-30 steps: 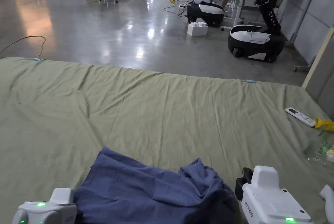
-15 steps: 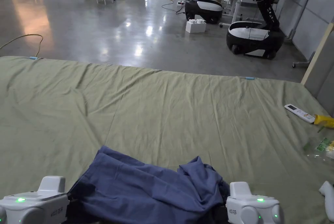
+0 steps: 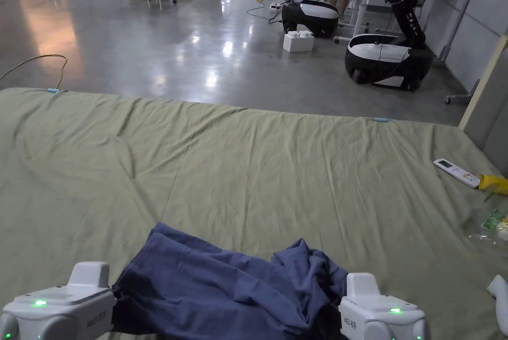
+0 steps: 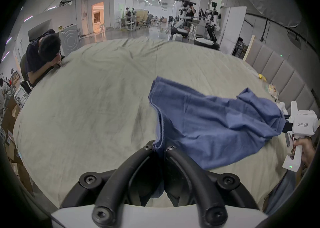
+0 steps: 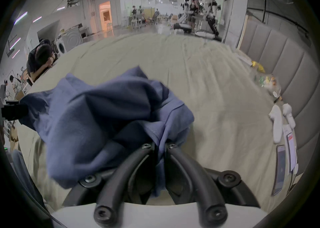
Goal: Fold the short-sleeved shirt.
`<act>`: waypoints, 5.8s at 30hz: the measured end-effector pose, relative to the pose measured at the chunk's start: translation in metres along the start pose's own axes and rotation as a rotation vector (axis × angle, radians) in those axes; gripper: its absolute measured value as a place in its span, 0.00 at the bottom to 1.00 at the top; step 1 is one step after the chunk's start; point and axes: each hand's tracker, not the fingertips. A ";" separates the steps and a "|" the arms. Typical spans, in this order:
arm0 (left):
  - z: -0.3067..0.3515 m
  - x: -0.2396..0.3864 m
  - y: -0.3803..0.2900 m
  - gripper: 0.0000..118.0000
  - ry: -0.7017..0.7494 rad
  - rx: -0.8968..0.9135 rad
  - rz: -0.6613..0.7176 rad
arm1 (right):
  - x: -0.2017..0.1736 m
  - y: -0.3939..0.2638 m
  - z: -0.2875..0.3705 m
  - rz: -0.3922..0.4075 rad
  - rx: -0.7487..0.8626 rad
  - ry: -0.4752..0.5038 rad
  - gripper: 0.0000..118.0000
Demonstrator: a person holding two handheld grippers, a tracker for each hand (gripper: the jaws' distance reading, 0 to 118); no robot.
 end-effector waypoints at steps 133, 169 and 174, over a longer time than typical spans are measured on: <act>0.010 -0.001 0.055 0.01 0.017 0.300 0.116 | -0.038 0.047 0.122 0.002 0.615 -0.175 0.00; -0.245 -0.010 0.161 0.04 0.100 -0.139 -0.166 | 0.055 0.093 -0.074 -0.066 0.078 -0.108 0.60; -0.188 -0.005 0.164 0.04 0.076 -0.049 -0.135 | 0.065 0.132 -0.135 -0.053 -0.035 -0.069 0.63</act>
